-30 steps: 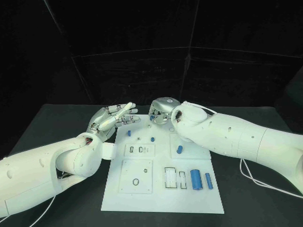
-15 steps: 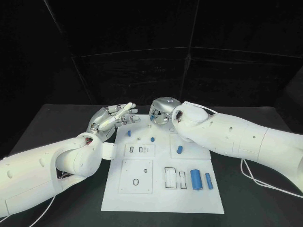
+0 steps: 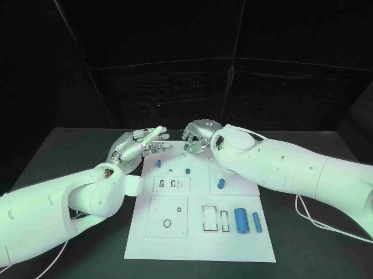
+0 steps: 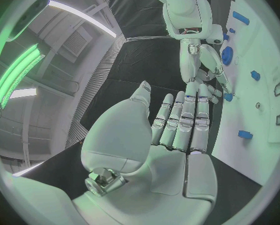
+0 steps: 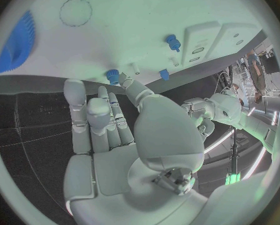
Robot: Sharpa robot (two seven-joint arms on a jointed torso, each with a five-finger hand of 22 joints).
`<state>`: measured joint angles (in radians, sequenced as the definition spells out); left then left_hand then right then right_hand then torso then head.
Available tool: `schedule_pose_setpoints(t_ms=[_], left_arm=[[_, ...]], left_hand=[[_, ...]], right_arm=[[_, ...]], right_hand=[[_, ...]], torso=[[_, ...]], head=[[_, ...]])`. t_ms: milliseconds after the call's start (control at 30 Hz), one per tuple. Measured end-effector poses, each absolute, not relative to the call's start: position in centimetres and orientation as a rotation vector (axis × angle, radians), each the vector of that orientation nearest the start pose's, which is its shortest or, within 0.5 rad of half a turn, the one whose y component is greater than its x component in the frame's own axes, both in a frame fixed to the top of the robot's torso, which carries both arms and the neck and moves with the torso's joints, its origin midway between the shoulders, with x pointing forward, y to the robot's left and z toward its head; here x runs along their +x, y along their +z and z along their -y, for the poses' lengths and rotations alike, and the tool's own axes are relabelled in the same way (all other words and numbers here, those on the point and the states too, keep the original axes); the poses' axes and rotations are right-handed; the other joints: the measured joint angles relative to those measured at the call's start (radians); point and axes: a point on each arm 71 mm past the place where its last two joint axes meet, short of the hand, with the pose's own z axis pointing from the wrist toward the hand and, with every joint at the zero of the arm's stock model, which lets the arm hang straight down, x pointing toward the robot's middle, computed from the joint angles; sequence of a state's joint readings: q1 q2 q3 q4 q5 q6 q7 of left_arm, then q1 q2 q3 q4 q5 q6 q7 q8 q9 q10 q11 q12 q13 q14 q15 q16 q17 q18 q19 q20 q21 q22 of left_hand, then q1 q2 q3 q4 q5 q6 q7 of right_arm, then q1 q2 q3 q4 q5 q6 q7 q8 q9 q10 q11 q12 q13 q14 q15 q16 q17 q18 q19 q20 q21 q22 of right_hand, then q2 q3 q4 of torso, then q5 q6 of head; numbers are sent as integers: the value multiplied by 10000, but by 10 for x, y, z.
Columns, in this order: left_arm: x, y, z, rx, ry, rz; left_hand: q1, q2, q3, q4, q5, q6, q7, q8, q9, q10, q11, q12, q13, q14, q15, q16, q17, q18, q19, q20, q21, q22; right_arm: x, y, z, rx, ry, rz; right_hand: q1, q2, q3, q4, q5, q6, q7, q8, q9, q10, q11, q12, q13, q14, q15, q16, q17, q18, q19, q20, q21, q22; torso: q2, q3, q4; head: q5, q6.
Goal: Assemble the parts on the task board
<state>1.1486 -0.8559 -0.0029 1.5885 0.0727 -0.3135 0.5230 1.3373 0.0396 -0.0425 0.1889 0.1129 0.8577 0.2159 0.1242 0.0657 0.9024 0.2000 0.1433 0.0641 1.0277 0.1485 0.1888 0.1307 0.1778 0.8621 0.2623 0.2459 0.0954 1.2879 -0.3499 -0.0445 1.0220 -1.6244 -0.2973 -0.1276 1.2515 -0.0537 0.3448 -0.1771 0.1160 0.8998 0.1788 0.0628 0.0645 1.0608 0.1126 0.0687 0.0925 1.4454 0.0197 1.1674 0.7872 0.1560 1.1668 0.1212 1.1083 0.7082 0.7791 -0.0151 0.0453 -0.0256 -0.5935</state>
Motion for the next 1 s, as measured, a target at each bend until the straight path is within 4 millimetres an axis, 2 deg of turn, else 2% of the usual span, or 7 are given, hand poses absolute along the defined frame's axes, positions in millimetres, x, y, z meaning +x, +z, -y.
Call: schedule_pose_setpoints(t_ms=[367,600,667,767,833,900,1000], left_arm=[[475,-177,-201,-11609,-16760,-12873],[475,-178,-205,-11627,-16689,-12853],[475,-178,-207,-11636,-16650,-12839],[475,-178,-209,-11645,-16611,-12824],[475,-177,-210,-11648,-16594,-12817],[475,-177,-210,-11649,-16587,-12814],[474,-177,-211,-11651,-16579,-12810]], left_hand=[[0,0,0,0,0,0,0,0,1,0,0,0,1,0,0,0,0,0,0,0,0,1],[-1,0,-29,-29,0,0,0,0,2,0,0,-39,1,0,0,0,-1,-3,0,0,-51,-8],[-1,0,-29,-29,0,0,0,0,2,0,0,-39,1,0,0,0,0,-4,0,0,-51,-9],[-1,-1,-29,-29,0,0,0,0,2,0,0,-39,1,0,0,0,-1,-4,0,0,-52,-8],[-1,-1,-29,-29,0,0,0,0,2,0,0,-39,1,0,0,0,-1,-5,0,0,-51,-8],[-1,-1,-29,-29,0,0,0,0,2,0,0,-39,2,0,0,0,-1,-5,0,0,-51,-8],[-1,-1,-29,-29,0,0,0,0,2,0,0,-39,2,0,0,0,-1,-5,0,0,-51,-8]], right_arm=[[566,-158,81,-3416,5144,-15325],[553,-145,114,-2958,5434,-14998],[548,-135,127,-2635,5583,-14834],[538,-126,149,-2036,5771,-14837],[535,-123,163,-1594,5770,-14965],[532,-122,177,-1074,5723,-15172],[531,-123,192,-449,5555,-15488]], right_hand=[[83,4,-55,171,2,183,-36,66,64,1,-1,284,1,0,0,0,134,-2,14,-14,0,87],[91,8,-150,401,261,527,22,120,103,763,-117,807,98,164,-92,433,733,-3,438,-66,365,643],[50,-215,-262,512,261,600,-51,120,103,1541,-266,1294,340,216,-154,645,1048,-1,643,-129,592,1003],[-49,-584,-796,786,467,466,-288,120,102,2466,-528,2361,1098,202,-419,954,1482,-31,900,-391,919,1481],[-104,-720,-1178,973,598,320,-380,120,92,2872,-630,3274,1821,233,-451,1177,1833,-169,1103,-448,1138,1842],[-28,-791,-1712,1312,752,96,-360,190,92,3138,-696,6163,4805,211,-506,1467,2246,-401,1436,-476,1534,2481],[219,-734,-2598,2009,843,-152,-244,449,107,3202,-660,10561,9394,214,-497,1783,2642,-494,1854,-401,2096,3405]], torso=[[-6,-2,0],[-24,6,-38],[-30,7,-61],[-39,13,-105],[-49,21,-141],[-56,29,-170],[-62,37,-211]], head=[[2,-8],[19,47],[33,61],[47,84],[53,105],[58,121],[58,135]])
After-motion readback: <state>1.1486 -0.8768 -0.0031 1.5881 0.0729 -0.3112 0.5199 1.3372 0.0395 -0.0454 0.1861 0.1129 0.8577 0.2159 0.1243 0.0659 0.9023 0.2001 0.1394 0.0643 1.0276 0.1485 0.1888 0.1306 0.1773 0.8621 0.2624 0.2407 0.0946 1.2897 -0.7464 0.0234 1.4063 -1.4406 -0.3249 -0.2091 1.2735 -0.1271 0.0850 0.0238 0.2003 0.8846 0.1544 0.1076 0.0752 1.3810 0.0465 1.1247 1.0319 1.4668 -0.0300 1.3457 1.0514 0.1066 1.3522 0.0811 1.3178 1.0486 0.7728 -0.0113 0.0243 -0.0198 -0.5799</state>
